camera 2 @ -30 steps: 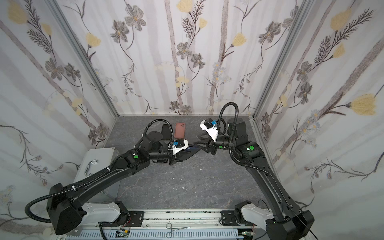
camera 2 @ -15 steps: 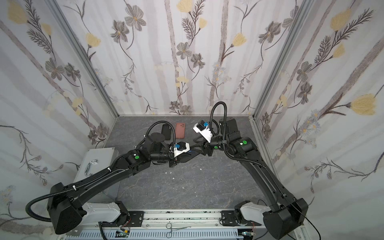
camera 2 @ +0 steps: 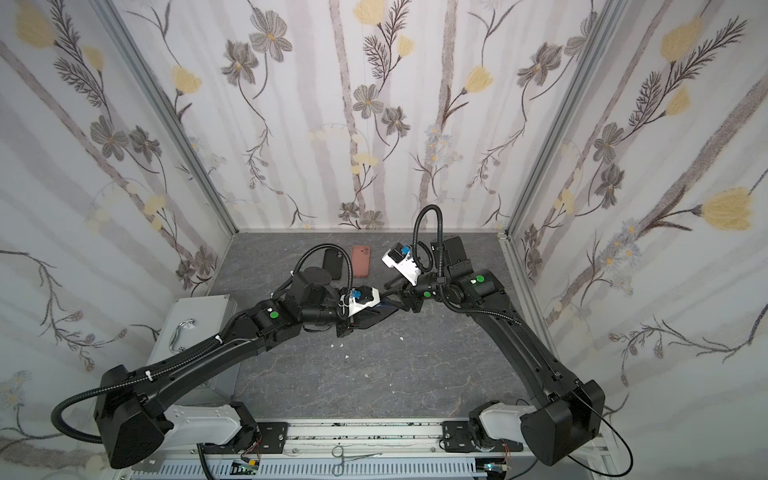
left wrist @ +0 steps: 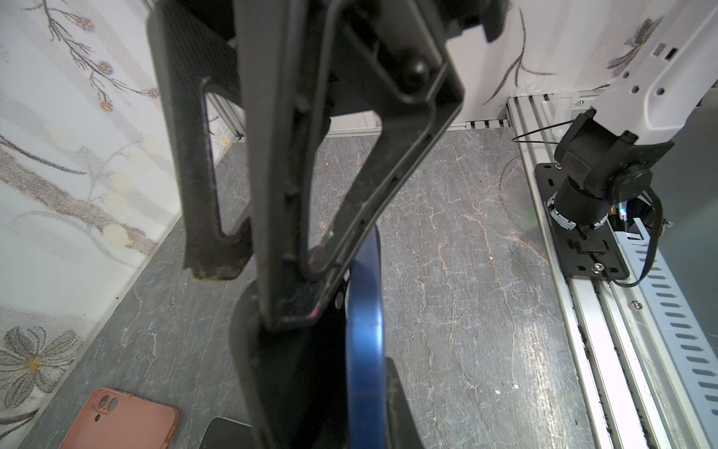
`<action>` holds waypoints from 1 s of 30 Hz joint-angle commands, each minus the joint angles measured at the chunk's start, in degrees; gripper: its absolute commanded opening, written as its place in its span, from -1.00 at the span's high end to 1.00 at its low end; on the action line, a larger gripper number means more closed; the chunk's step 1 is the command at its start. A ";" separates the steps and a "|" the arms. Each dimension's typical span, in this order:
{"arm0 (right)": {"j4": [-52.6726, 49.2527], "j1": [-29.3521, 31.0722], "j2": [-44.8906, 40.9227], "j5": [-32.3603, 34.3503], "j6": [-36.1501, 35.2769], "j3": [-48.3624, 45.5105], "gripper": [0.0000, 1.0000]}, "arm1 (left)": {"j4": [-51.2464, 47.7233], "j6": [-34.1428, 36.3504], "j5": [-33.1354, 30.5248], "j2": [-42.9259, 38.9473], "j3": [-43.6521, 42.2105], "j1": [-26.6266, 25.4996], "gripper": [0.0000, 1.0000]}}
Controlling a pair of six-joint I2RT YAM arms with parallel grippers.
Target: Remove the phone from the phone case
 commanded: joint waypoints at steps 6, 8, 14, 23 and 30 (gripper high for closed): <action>-3.23 0.44 1.15 -2.50 -1.64 0.17 0.60 | 6.22 1.11 -0.38 -0.45 0.81 -0.25 1.00; -2.94 0.36 0.76 -2.82 -1.39 0.12 0.69 | 6.22 1.10 -0.67 -0.46 0.82 -0.32 1.00; -2.37 0.12 0.21 -2.45 -0.01 0.20 0.90 | 6.22 0.78 -1.89 -0.50 0.72 -0.30 1.00; 1.37 -3.30 1.89 -0.89 7.98 -1.11 1.00 | 6.56 -1.50 1.44 -0.99 0.88 -1.79 1.00; 5.24 -5.40 1.62 2.56 12.56 -3.23 1.00 | 7.19 -2.77 1.49 -1.42 0.82 -2.35 1.00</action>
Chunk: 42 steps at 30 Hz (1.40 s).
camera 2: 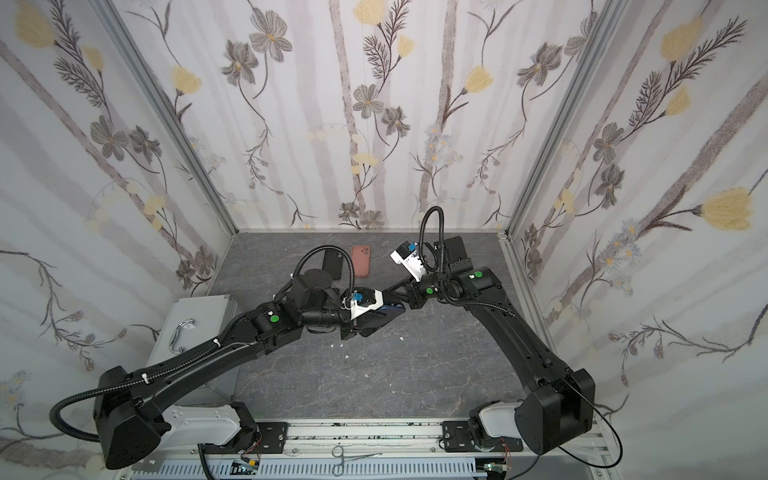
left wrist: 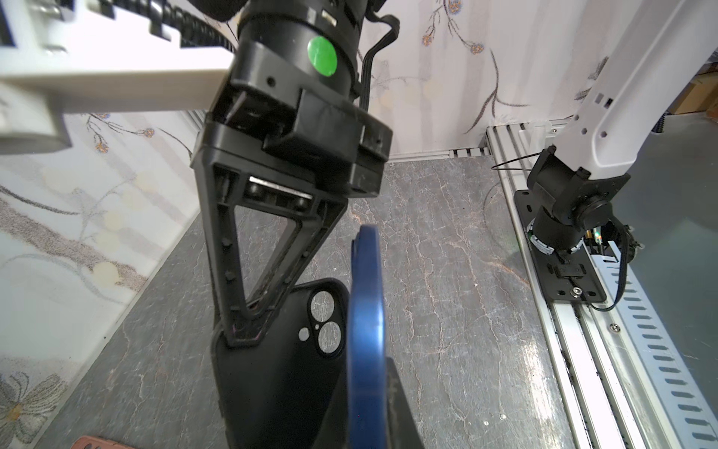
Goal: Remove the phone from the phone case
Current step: 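Lower the black phone toward the table with the left gripper while right gripper withdraws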
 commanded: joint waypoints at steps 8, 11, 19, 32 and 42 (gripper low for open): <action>19.30 -5.82 -9.39 17.07 15.43 -10.79 1.00 | 13.08 -15.20 -3.23 -2.05 -2.91 2.51 1.00; 22.98 -7.15 -12.36 23.25 19.02 -14.50 1.00 | 19.23 -23.04 -6.10 -1.72 -5.75 3.55 1.00; 28.57 -7.92 -17.04 39.88 27.98 -22.36 1.00 | 24.47 -41.17 -9.28 6.52 -7.13 6.65 1.00; 31.81 -8.32 -18.22 43.77 28.22 -27.66 1.00 | 15.07 -52.10 -8.23 23.90 3.74 7.89 1.00; 28.06 -8.52 -13.86 44.40 27.43 -24.48 1.00 | -4.26 -57.83 -24.27 33.30 17.36 7.92 1.00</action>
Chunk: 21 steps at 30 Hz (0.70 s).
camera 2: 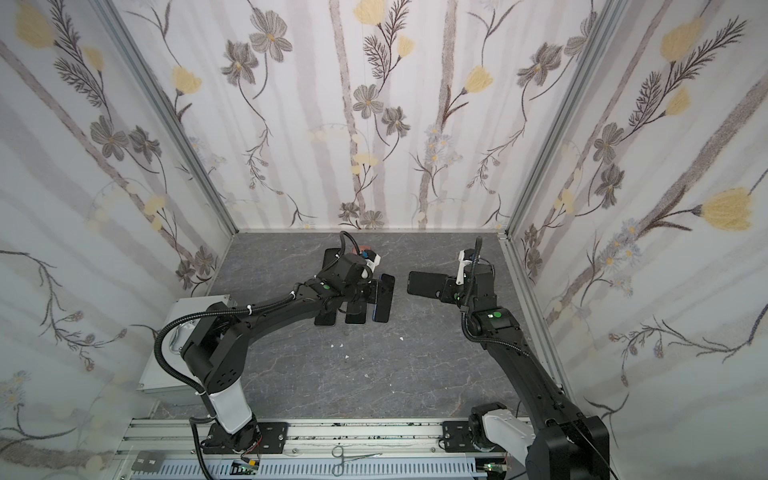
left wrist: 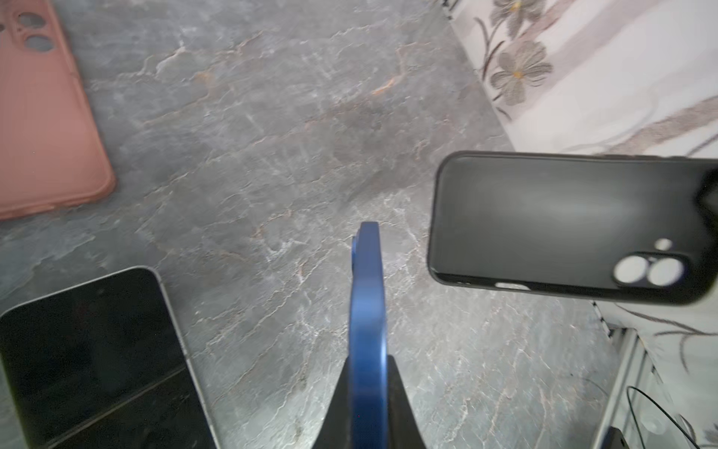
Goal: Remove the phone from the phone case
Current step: 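Lower the black phone toward the table with the left gripper while right gripper withdraws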
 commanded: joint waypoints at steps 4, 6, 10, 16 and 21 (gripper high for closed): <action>0.31 -0.06 2.44 -0.57 -1.24 1.48 1.00 | -7.85 -8.02 -9.96 2.60 5.56 0.31 1.00; -0.65 -0.10 3.89 -1.69 -1.76 2.42 1.00 | -8.64 -7.37 -7.32 4.22 7.71 0.53 1.00; -4.35 -0.14 7.45 -4.19 -3.32 5.35 1.00 | -8.66 -3.25 -6.50 6.00 9.66 0.31 1.00; -7.77 -1.61 11.55 -6.25 -3.42 7.63 1.00 | -8.57 -2.30 -0.15 8.15 10.62 1.52 1.00; -9.79 -2.08 14.48 -7.92 -3.43 9.31 1.00 | -8.31 -2.58 3.24 10.34 11.07 1.93 1.00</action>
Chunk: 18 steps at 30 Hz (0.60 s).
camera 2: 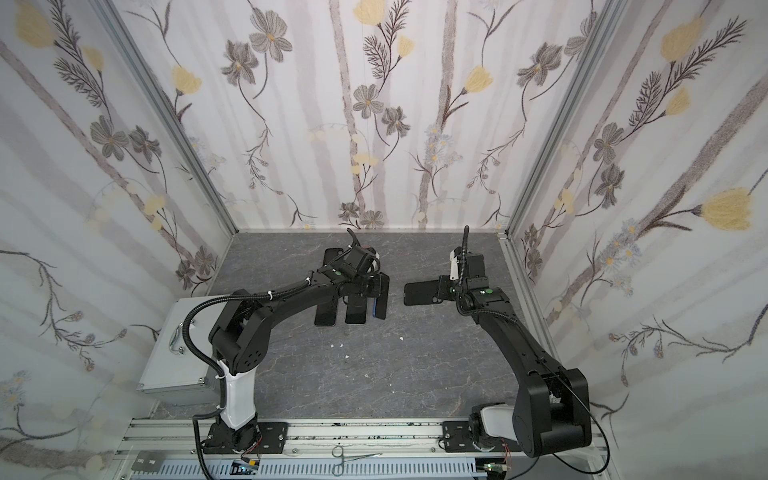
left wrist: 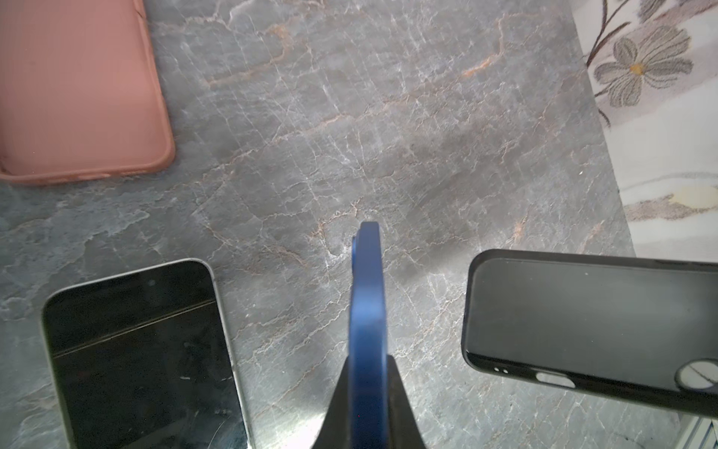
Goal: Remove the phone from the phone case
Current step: 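Lower the black phone toward the table with the left gripper while right gripper withdraws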
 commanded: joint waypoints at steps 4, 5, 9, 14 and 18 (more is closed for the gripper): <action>-2.42 -0.15 2.44 -0.30 -0.29 2.29 1.00 | 1.25 -1.38 6.36 2.00 1.45 0.69 1.00; -2.82 -0.15 2.92 -0.27 -0.42 2.65 1.00 | 1.29 -1.80 6.59 2.11 1.50 0.78 1.00; -3.71 -0.41 4.73 -0.46 -0.49 3.68 1.00 | 1.66 -3.79 8.43 2.81 1.42 1.94 1.00; -3.86 -0.50 7.65 -2.38 -0.84 5.11 1.00 | 3.84 -5.51 10.73 3.19 0.36 2.97 1.00; -4.00 -0.53 8.82 -2.59 -0.86 5.92 1.00 | 8.10 -7.89 14.26 3.25 -1.34 3.76 1.00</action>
